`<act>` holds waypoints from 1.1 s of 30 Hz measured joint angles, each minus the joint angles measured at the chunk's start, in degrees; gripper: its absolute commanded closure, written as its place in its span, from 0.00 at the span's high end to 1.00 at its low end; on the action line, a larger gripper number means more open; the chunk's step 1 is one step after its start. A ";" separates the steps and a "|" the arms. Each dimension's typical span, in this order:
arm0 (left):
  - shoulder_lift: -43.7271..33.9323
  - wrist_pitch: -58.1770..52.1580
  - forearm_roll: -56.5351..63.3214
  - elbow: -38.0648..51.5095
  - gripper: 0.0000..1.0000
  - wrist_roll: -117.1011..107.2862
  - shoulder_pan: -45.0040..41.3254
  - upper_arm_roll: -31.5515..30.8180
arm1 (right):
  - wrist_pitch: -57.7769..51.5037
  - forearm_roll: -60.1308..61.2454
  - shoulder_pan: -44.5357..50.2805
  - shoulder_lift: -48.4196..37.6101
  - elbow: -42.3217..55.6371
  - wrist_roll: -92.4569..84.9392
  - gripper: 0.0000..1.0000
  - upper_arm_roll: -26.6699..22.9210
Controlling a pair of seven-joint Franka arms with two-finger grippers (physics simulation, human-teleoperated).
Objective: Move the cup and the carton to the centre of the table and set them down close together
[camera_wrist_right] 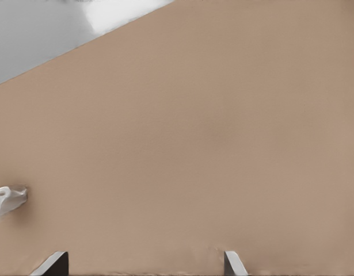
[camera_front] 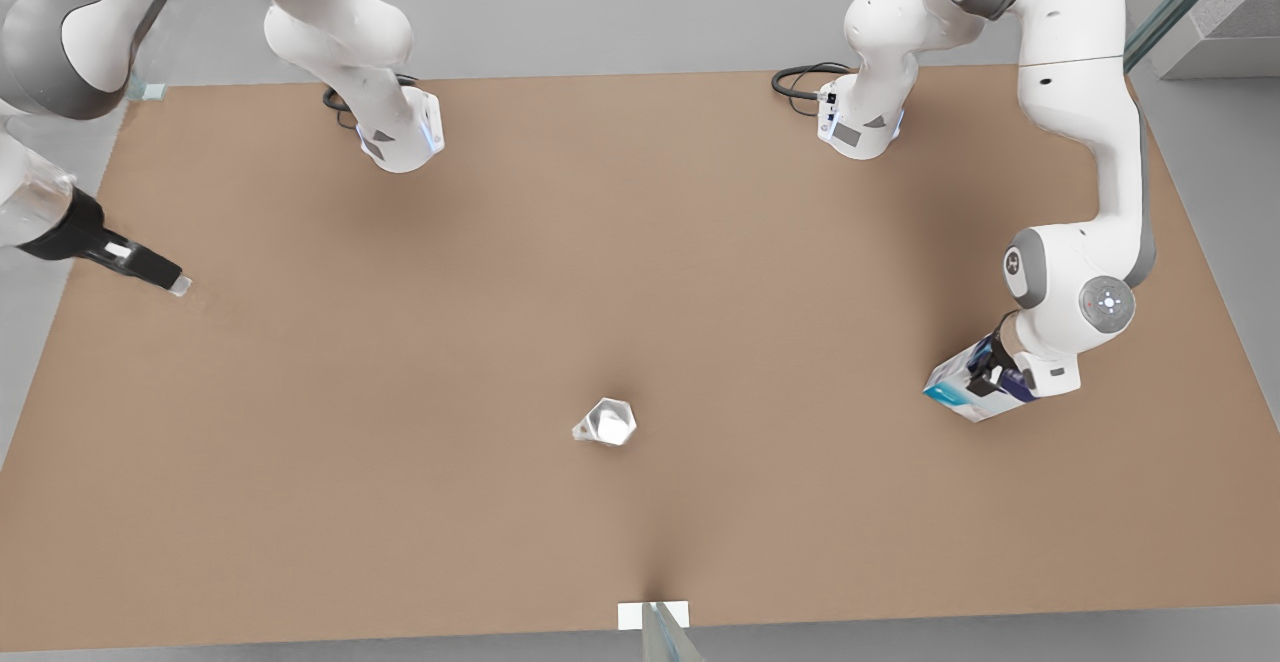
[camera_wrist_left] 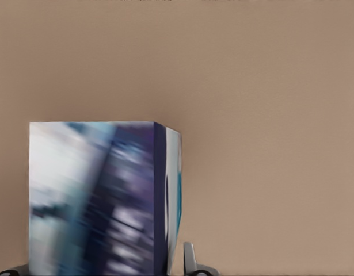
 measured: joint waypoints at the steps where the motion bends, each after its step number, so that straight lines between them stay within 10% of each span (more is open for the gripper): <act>1: 0.00 0.00 -0.15 0.01 1.00 0.11 0.00 0.00 | -4.31 0.89 -5.08 -0.26 -3.25 -4.19 1.00 0.23; 4: 0.00 0.00 -0.41 0.01 0.92 0.14 0.00 0.00 | 9.28 -2.88 -18.19 -0.43 -8.44 -8.83 1.00 0.60; 14: -0.23 -0.08 -0.92 0.01 0.67 0.21 0.01 -0.09 | 5.91 -7.26 -51.17 2.53 -4.80 -8.87 1.00 4.74; 19: -0.53 -0.17 -0.46 0.10 0.67 0.17 -0.08 -0.26 | 5.42 -6.99 -33.38 2.44 -4.78 -8.88 1.00 4.75; 27: -1.17 -0.71 -0.42 1.33 0.66 0.12 -0.08 -0.41 | 5.20 -6.99 25.92 2.90 -4.93 -9.14 1.00 4.55; 33: -7.51 -7.88 -0.57 1.25 0.66 -2.28 -5.59 -0.36 | 4.64 -6.81 12.79 2.86 -4.82 -9.21 1.00 4.44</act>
